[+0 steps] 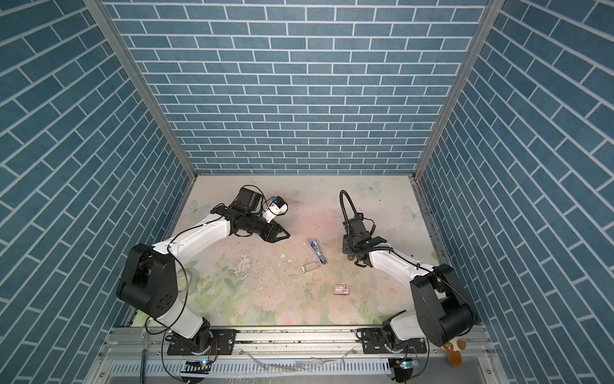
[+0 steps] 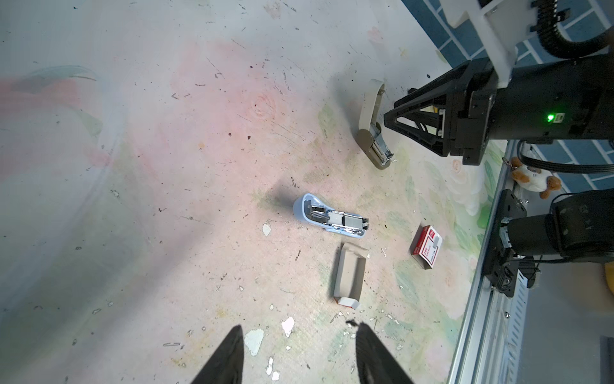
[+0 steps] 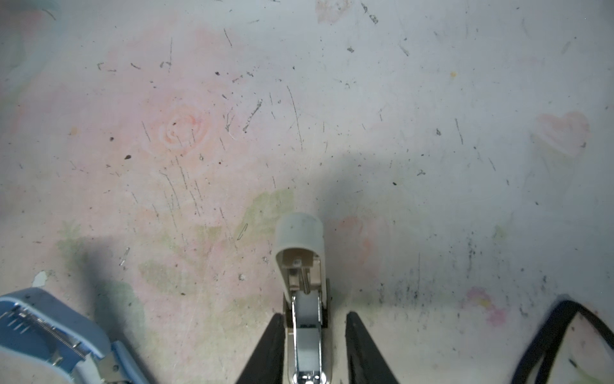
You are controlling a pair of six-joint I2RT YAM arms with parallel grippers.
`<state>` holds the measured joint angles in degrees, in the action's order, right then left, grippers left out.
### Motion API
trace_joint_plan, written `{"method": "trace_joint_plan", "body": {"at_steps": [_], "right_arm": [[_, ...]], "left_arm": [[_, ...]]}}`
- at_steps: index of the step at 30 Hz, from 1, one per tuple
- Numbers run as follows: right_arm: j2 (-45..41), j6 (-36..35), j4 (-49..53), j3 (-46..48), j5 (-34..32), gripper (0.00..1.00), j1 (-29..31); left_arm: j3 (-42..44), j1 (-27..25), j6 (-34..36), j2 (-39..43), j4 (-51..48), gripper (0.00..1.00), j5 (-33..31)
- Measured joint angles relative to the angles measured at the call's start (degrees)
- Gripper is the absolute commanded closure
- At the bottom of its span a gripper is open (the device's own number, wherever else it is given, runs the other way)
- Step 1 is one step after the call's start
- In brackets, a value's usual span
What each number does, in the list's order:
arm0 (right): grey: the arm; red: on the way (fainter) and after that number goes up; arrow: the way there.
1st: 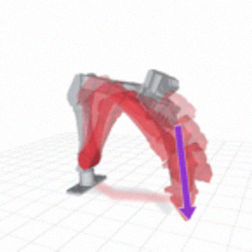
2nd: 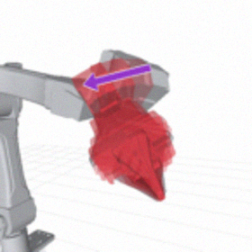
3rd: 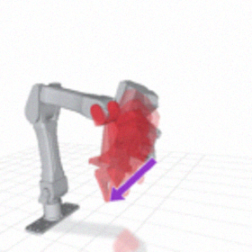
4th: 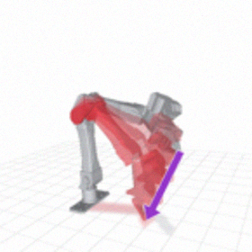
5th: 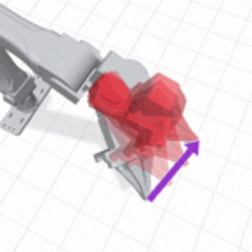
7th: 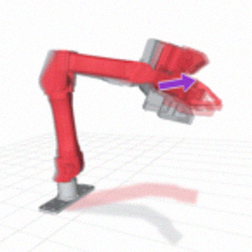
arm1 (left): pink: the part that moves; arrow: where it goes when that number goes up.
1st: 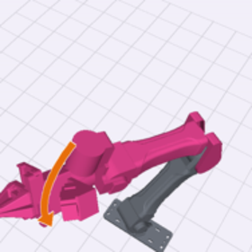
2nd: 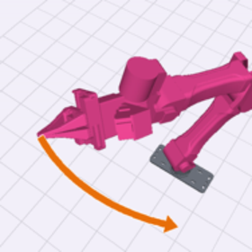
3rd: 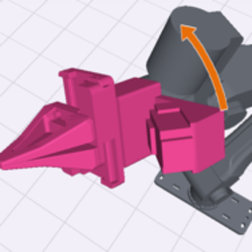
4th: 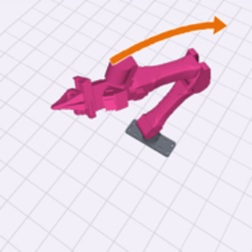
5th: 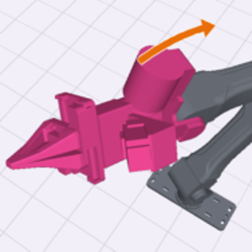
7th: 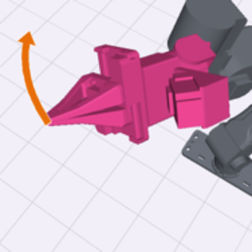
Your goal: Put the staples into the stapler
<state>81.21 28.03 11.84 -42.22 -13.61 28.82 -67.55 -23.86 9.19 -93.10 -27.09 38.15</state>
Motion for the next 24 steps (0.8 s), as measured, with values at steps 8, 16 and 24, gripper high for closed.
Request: {"method": "trace_joint_plan", "body": {"at_steps": [8, 16, 24], "right_arm": [[1.3, 0.0, 0.2, -0.3, -0.2, 0.67, -0.7], [2.8, 0.0, 0.1, -0.3, -0.2, 0.67, -1.4], [3.7, 0.0, 0.0, -0.3, -0.1, 0.67, -1.8]], "left_arm": [[0.0, 0.0, 0.1, 0.0, 0.0, 0.44, 0.0], [0.0, 0.0, 0.2, 0.0, 0.0, 0.44, 0.0], [0.0, 0.0, 0.3, 0.0, 0.0, 0.44, 0.0]]}}
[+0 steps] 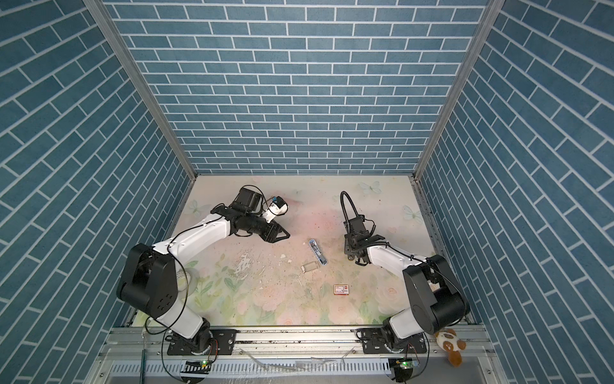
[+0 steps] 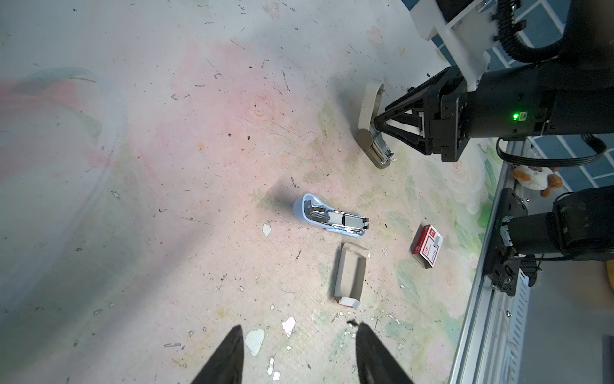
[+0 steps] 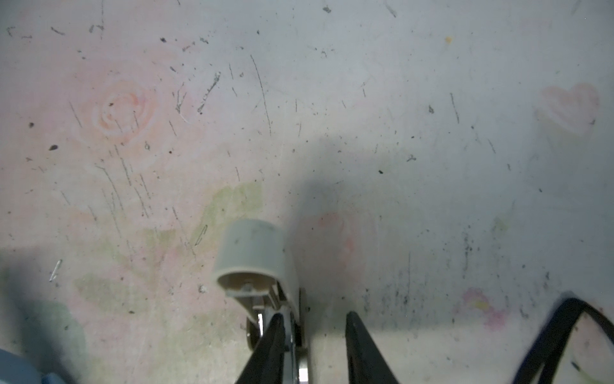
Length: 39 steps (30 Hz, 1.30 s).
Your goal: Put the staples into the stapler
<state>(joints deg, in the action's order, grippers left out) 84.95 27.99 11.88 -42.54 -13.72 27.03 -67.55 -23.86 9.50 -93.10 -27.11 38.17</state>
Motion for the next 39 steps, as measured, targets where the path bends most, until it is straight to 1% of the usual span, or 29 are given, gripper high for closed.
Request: {"method": "trace_joint_plan", "body": {"at_steps": [31, 39], "right_arm": [[-0.3, 0.0, -0.3, 1.9, 2.1, 0.71, 0.0], [-1.7, 0.0, -0.5, 2.9, 2.8, 0.69, 0.0]], "left_arm": [[0.0, 0.0, 0.0, 0.0, 0.0, 0.44, 0.0], [0.0, 0.0, 0.0, 0.0, 0.0, 0.44, 0.0]]}}
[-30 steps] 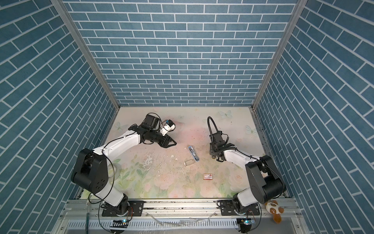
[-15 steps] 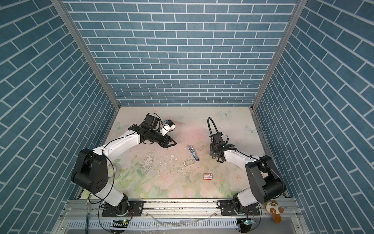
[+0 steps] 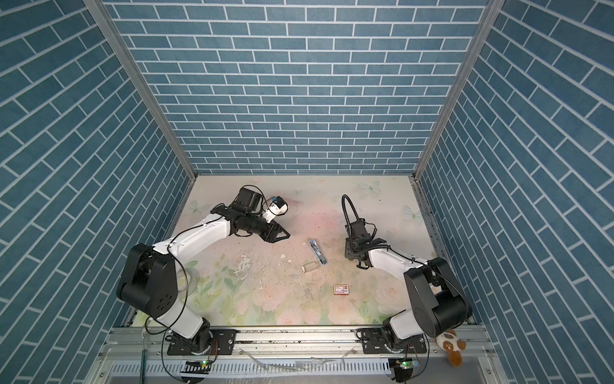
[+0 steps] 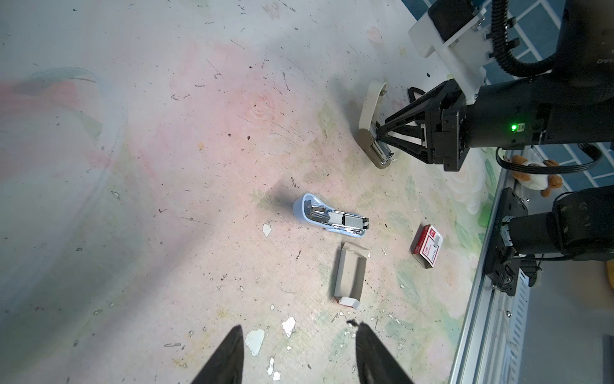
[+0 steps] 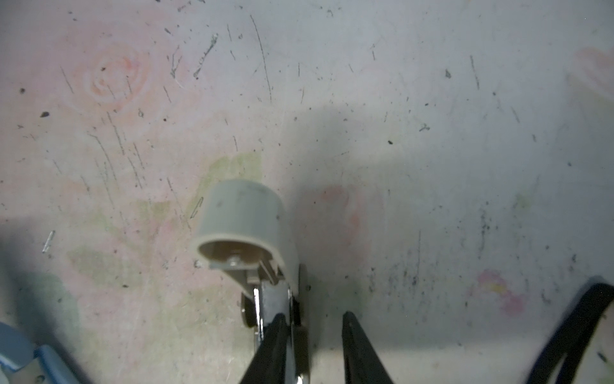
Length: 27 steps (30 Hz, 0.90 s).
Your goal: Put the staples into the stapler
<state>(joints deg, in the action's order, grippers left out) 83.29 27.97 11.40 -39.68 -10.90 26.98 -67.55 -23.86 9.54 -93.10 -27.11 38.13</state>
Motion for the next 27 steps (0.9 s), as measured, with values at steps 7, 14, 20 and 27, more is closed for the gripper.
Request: {"method": "trace_joint_plan", "body": {"at_steps": [7, 14, 20, 27], "right_arm": [[-5.5, -1.5, 0.6, 0.0, 1.3, 0.67, 0.0], [-11.0, -4.1, 0.7, -0.4, 8.5, 0.65, 1.1], [-7.2, -5.5, 0.4, -3.1, 15.7, 0.65, 6.7], [-3.0, -5.2, -0.2, -3.0, 16.8, 0.66, 11.4]], "left_arm": [[0.0, 0.0, 0.6, 0.0, 0.0, 0.43, -1.0], [-2.4, 1.8, 4.6, 0.0, -3.3, 0.42, -0.2], [-9.6, 7.3, 9.7, -1.3, -8.7, 0.42, 4.2], [-11.2, 9.2, 12.2, -3.5, -10.8, 0.42, 6.6]]}}
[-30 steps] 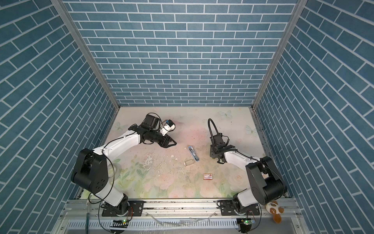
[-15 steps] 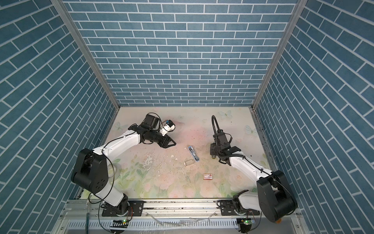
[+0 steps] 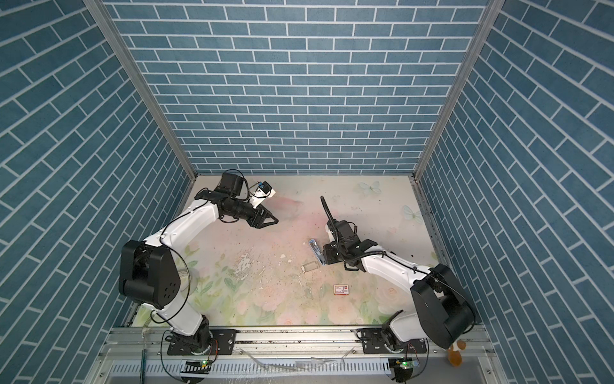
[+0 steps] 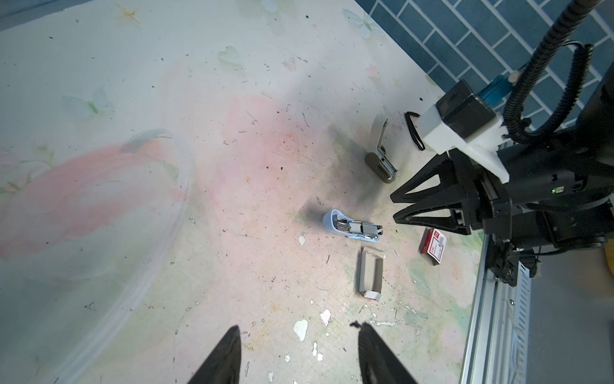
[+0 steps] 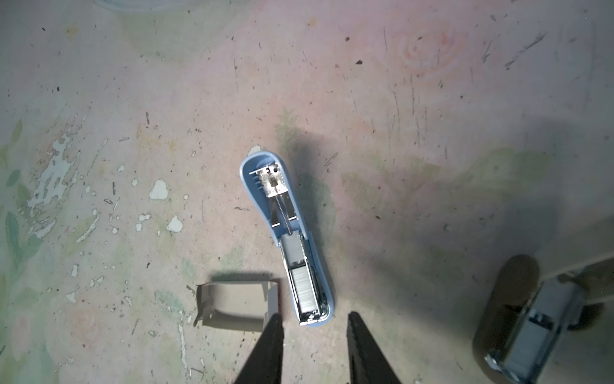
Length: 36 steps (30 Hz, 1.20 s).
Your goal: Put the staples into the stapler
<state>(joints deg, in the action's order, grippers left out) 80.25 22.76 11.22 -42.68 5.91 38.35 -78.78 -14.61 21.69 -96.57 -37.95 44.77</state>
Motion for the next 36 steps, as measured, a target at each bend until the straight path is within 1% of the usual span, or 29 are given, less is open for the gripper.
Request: {"method": "trace_joint_plan", "body": {"at_steps": [3, 8, 16, 22, 36], "right_arm": [[0.0, 1.0, -0.8, 1.6, 0.5, 0.69, 0.6], [0.1, 2.5, -1.0, 3.3, 1.7, 0.71, 1.4], [0.8, 4.4, -1.1, 4.2, 3.8, 0.74, 2.9], [3.9, 4.6, -0.9, 4.1, 3.5, 0.79, 2.9], [8.8, 4.3, 0.4, 0.1, 1.1, 0.81, 2.9]], "left_arm": [[-0.2, 0.0, 0.2, -0.9, 0.0, 0.42, 0.9], [-0.9, 0.0, 0.3, -3.4, -0.3, 0.42, 2.1], [-1.8, -1.1, 1.5, -3.6, -0.9, 0.42, 3.0], [-2.0, -3.1, 2.6, -3.8, -1.0, 0.42, 2.8], [-2.3, -5.3, 4.8, -5.6, -1.0, 0.43, 2.1]]}}
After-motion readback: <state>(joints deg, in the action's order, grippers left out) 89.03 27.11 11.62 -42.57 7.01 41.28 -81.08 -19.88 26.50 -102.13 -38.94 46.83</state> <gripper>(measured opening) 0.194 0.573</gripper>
